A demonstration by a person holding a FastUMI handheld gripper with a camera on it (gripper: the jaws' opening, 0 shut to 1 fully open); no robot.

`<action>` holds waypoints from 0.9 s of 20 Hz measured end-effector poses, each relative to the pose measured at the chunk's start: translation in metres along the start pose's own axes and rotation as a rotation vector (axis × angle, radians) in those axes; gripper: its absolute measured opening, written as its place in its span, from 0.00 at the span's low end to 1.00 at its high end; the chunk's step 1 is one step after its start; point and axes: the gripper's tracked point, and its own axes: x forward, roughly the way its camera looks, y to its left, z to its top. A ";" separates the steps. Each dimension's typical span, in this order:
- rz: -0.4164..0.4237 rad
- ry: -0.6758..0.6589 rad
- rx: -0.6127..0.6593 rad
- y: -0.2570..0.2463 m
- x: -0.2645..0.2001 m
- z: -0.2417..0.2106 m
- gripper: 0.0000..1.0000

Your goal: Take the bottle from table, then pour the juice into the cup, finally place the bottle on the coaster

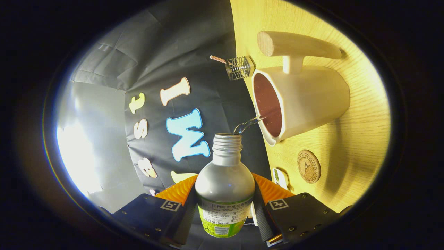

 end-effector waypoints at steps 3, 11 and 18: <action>-0.005 -0.010 0.026 -0.002 0.001 0.001 0.76; -0.014 -0.030 0.079 0.002 0.003 0.006 0.76; -0.005 -0.033 0.095 0.010 0.001 0.006 0.76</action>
